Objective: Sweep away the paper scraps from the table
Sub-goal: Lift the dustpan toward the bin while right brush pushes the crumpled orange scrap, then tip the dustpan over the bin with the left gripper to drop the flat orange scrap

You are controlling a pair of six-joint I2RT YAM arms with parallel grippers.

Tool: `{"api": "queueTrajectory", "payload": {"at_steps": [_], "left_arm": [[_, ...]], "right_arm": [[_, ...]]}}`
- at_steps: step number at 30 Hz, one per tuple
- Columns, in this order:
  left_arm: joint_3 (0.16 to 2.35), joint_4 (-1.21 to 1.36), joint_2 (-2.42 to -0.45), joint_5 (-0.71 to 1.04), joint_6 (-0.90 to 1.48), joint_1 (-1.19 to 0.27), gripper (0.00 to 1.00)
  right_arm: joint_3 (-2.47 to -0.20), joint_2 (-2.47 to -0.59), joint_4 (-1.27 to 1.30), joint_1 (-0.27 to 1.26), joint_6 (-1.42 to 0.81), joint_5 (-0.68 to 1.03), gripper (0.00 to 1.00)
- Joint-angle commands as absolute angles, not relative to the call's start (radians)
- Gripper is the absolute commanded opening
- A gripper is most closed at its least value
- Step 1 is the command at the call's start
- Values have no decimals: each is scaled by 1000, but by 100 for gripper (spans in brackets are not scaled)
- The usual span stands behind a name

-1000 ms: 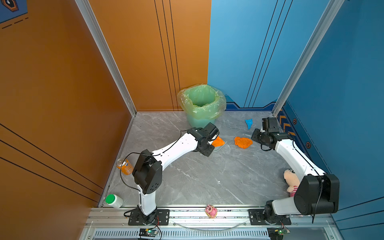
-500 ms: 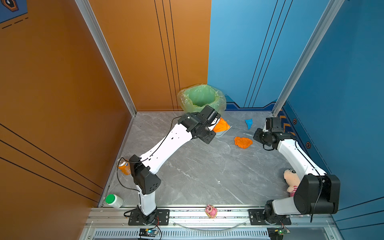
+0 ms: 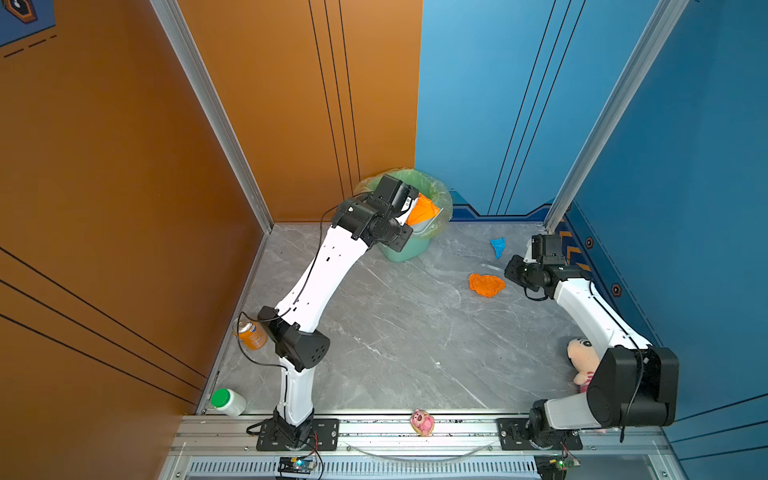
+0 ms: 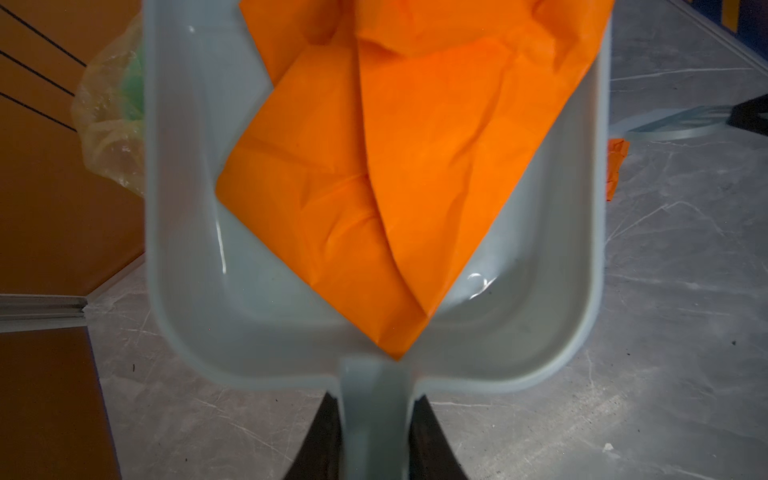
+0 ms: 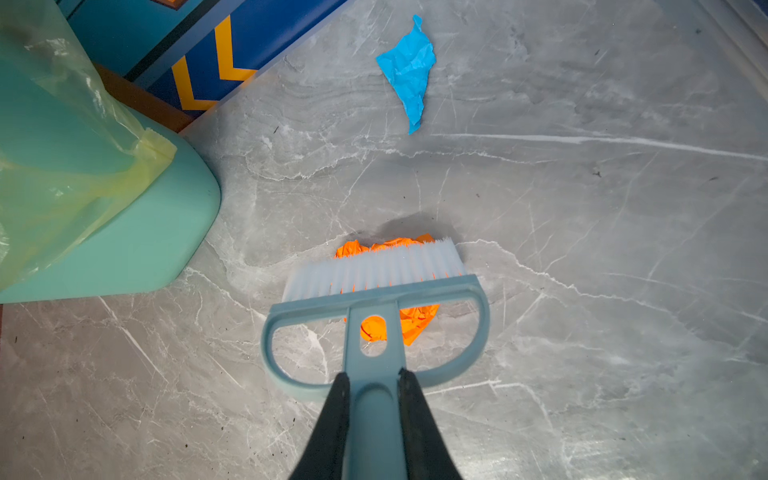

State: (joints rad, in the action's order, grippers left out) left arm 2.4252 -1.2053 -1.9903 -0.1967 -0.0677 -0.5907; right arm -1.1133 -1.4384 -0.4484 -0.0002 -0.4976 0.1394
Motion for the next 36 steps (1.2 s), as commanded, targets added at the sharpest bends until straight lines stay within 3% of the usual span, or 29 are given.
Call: {"api": "queueTrajectory", "payload": {"at_steps": [1,11,36], "left_arm": [[2489,-1235,-2036,-265,-95,-562,0],[2721,-1222,-2159,-326,-151,-513,0],[2622,-679,-2272,-734,-695,-464,0]], "right_arm": [[-1095,-1437,-438,-2,-507,161,0],[-1059,-1400,-406,26,-497,206,0],[-1005,-1315,-407,149,-505,136,0]]}}
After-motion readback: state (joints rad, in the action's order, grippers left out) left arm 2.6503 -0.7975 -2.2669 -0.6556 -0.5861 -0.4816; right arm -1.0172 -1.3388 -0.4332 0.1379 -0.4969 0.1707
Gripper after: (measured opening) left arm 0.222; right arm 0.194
